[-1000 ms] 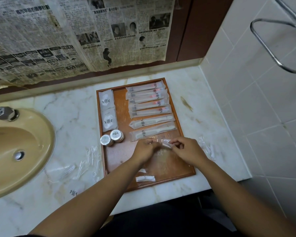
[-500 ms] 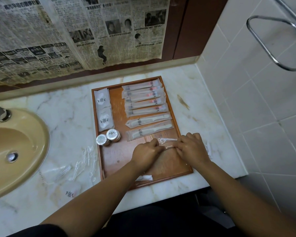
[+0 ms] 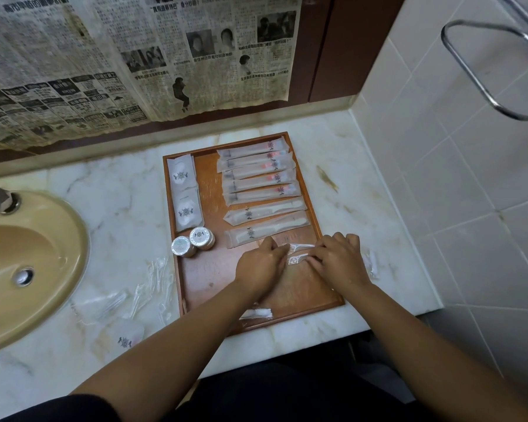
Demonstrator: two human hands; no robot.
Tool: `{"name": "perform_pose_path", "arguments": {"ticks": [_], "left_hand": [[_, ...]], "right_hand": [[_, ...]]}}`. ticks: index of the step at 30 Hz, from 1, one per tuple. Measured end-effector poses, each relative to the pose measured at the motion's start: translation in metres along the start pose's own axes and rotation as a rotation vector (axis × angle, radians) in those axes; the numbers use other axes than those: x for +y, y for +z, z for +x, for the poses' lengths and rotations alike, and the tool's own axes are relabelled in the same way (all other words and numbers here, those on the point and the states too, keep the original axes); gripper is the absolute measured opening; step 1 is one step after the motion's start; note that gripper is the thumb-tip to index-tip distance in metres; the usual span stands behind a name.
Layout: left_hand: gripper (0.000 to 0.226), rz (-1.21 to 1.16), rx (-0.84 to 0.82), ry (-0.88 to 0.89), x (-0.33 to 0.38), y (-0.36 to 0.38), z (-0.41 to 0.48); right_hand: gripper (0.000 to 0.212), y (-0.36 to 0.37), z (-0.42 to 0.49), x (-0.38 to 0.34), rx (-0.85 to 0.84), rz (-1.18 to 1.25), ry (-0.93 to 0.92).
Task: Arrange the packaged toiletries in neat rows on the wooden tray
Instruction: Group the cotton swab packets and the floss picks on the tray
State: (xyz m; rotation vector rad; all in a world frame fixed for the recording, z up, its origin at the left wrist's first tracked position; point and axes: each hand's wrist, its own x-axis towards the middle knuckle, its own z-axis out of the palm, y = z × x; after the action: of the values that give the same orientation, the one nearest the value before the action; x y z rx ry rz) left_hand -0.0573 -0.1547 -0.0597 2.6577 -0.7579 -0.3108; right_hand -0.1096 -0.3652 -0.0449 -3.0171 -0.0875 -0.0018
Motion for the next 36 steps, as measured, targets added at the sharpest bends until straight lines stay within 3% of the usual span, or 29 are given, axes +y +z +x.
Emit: {"name": "perform_pose_path", "arguments": {"ticks": [11,13,16,18,22,25,28,33,36], "left_hand": [[0.036,-0.086,-0.028,-0.027,0.01,-0.011,-0.009],[0.035,-0.314,-0.003,-0.143,0.015,-0.018,-0.008],[0.026,-0.979,0.005,-0.433,0.029,-0.029,-0.004],[0.035,-1.261,-0.028,-0.53,0.037,-0.036,-0.004],[0.041,-1.16,-0.023,-0.404,0.035,-0.037,-0.007],[0.039,-1.198,-0.09,-0.405,0.032,-0.038,-0.006],[0.036,-1.237,-0.133,-0.427,0.037,-0.038,-0.008],[0.019,-1.169,-0.049,-0.52,0.038,-0.017,-0.019],[0.007,-0.934,-0.097,-0.515,0.036,-0.005,-0.028]], "right_hand": [[0.01,-0.001,-0.003,-0.001,0.039,0.068,0.024],[0.013,-0.005,-0.004,-0.002,0.071,0.145,0.039],[0.012,-0.012,-0.006,-0.007,0.089,0.32,0.074],[0.009,-0.017,-0.008,-0.012,0.046,0.425,0.103],[0.014,-0.03,-0.014,-0.018,-0.104,0.658,0.201],[0.025,-0.045,-0.016,-0.027,-0.245,0.961,0.314],[0.023,-0.051,-0.018,-0.032,-0.296,1.067,0.369],[0.013,-0.046,-0.023,-0.018,-0.304,0.902,0.399],[0.012,-0.037,-0.027,-0.006,-0.243,0.467,0.222]]}}
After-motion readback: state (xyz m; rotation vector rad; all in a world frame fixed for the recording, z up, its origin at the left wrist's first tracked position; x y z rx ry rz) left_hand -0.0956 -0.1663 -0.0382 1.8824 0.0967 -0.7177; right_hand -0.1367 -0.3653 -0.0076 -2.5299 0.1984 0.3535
